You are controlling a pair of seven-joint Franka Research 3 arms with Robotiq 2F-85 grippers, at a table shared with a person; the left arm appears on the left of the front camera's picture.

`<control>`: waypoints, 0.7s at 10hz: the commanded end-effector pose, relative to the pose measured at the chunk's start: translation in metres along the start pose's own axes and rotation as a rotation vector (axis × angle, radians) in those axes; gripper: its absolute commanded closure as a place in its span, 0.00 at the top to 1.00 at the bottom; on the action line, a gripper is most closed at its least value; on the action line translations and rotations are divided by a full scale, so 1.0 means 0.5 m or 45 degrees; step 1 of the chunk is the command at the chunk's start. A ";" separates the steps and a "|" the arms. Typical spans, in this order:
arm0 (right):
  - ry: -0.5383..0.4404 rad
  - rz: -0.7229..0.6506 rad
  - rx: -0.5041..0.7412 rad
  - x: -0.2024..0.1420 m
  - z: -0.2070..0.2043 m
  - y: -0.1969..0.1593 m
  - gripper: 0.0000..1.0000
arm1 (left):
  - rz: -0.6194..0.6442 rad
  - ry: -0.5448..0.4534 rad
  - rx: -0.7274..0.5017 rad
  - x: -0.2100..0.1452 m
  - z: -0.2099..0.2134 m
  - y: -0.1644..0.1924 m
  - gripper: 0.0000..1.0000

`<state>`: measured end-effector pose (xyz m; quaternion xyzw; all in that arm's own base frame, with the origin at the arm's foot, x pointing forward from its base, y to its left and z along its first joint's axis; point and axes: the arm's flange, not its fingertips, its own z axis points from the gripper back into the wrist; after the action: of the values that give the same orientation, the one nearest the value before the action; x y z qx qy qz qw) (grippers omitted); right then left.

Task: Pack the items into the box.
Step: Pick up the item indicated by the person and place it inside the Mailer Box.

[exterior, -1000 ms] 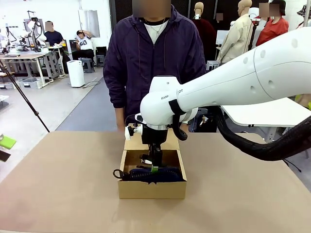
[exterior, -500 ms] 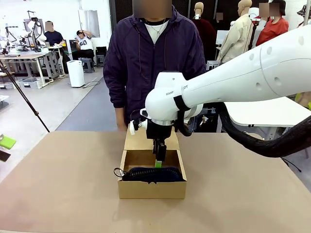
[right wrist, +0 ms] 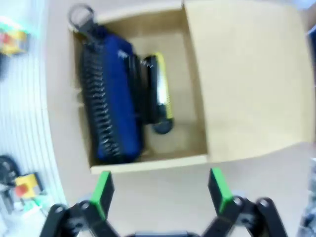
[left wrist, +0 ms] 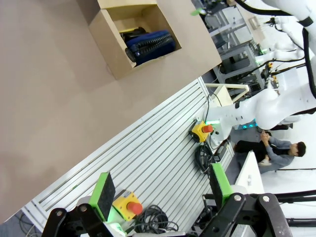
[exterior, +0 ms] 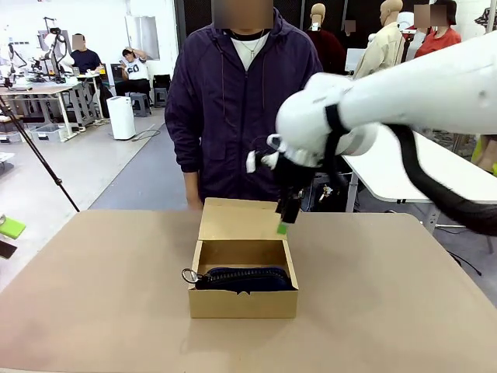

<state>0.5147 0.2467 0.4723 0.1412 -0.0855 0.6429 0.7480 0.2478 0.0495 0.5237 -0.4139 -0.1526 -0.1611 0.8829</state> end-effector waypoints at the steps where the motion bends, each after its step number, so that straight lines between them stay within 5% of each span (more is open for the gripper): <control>1: -0.206 -0.251 0.237 -0.104 0.100 0.075 1.00 | -0.019 0.000 0.001 -0.004 0.002 0.004 1.00; 3: -0.479 -0.441 0.294 -0.213 0.176 0.175 1.00 | -0.019 0.000 0.001 -0.004 0.002 0.004 1.00; 6: -0.957 -0.922 0.221 -0.475 0.231 0.296 1.00 | -0.019 0.000 0.001 -0.004 0.002 0.004 1.00; 7: -1.005 -0.981 0.255 -0.529 0.210 0.314 1.00 | -0.019 0.000 0.001 -0.004 0.002 0.004 1.00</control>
<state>0.3343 -0.0073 0.5159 0.4493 -0.1988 0.2823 0.8239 0.2478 0.0496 0.5237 -0.4140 -0.1527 -0.1611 0.8828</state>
